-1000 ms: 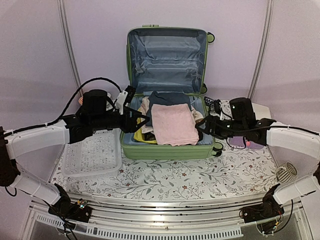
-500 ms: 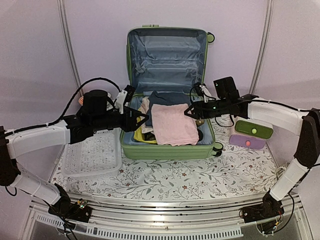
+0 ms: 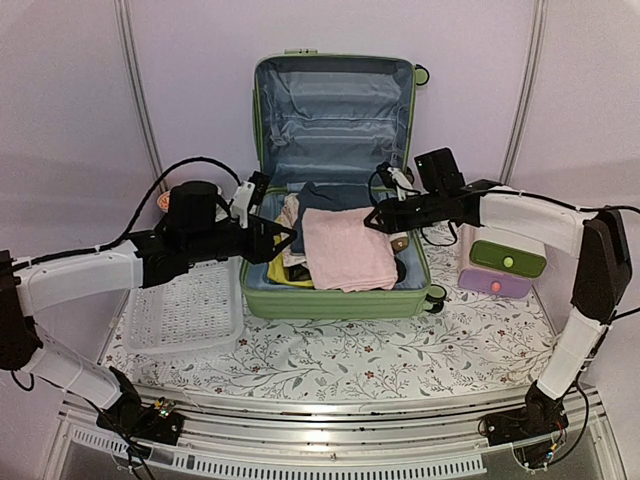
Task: Open, take out, and arrange the luggage
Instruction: Pick up the clothes from the opened luggage.
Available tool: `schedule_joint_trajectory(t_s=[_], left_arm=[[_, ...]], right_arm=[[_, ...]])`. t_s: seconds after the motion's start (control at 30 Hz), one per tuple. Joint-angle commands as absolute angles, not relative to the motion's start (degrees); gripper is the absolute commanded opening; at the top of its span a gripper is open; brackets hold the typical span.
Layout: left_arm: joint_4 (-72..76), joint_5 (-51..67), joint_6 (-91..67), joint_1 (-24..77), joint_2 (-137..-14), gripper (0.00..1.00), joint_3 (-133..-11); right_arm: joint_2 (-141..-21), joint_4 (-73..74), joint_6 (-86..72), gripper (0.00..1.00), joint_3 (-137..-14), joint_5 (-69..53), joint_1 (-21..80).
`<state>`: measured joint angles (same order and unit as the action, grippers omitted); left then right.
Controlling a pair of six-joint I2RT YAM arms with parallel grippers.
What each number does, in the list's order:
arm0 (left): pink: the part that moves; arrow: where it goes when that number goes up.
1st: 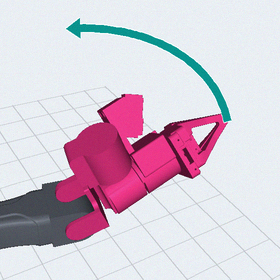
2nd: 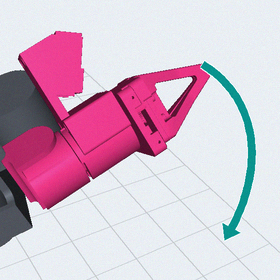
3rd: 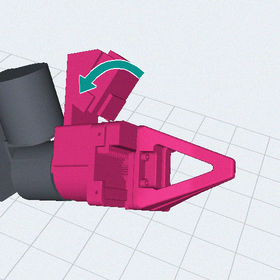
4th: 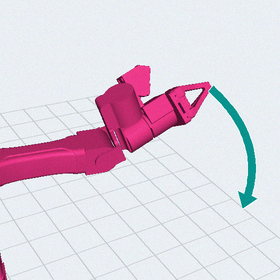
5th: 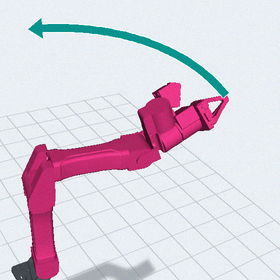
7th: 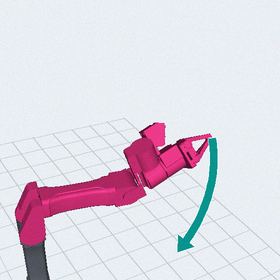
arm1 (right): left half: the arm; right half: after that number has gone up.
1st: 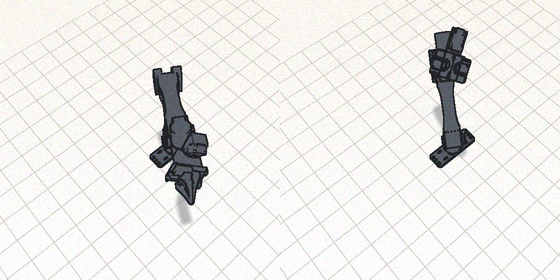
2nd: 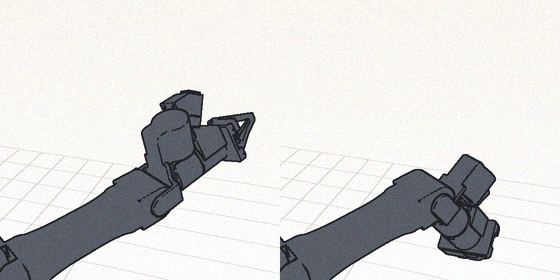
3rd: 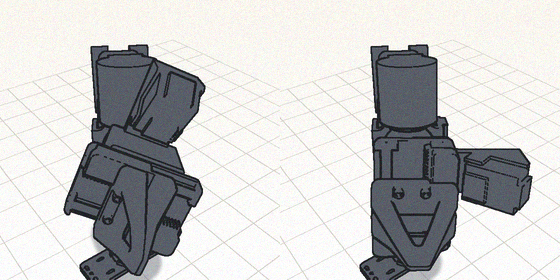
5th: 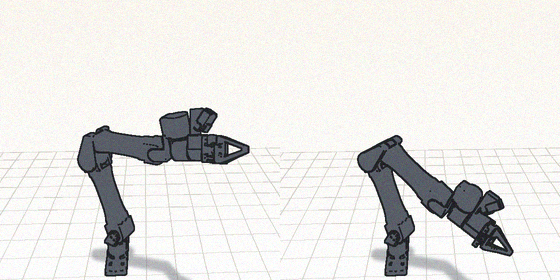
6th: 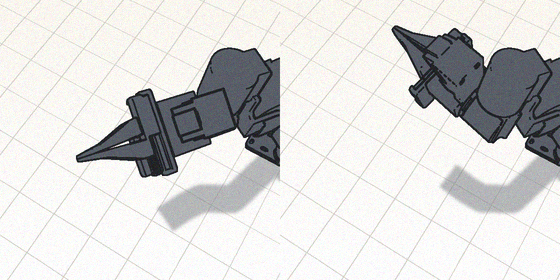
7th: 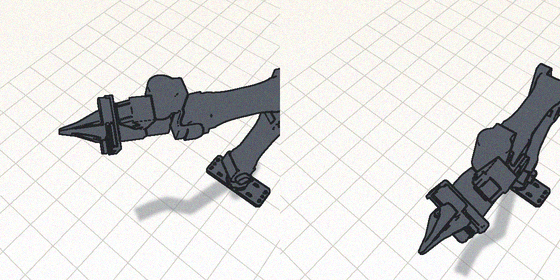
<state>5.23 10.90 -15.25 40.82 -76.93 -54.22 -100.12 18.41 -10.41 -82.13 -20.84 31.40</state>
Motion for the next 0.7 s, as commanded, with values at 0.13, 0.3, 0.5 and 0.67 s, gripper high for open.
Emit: schedule_joint_trajectory(t_s=[0.13,0.3,0.5,0.67], left_arm=[[5.89,11.06,-16.61,40.13,-77.70,0.50,-53.35],[6.25,11.70,-16.03,40.15,-76.86,0.50,-52.89],[8.54,13.91,-16.73,40.25,-76.57,0.49,-51.72],[10.84,15.53,-18.48,40.21,-76.55,0.49,-50.69]], right_arm=[[-99.94,19.56,-9.70,0.06,-86.08,-28.16,31.09],[-96.08,18.89,-13.82,0.03,-87.37,-32.60,31.11],[-93.19,18.83,-19.86,0.03,-88.62,-32.94,31.12],[-91.65,18.81,-21.26,0.03,-88.95,-34.16,31.11]])
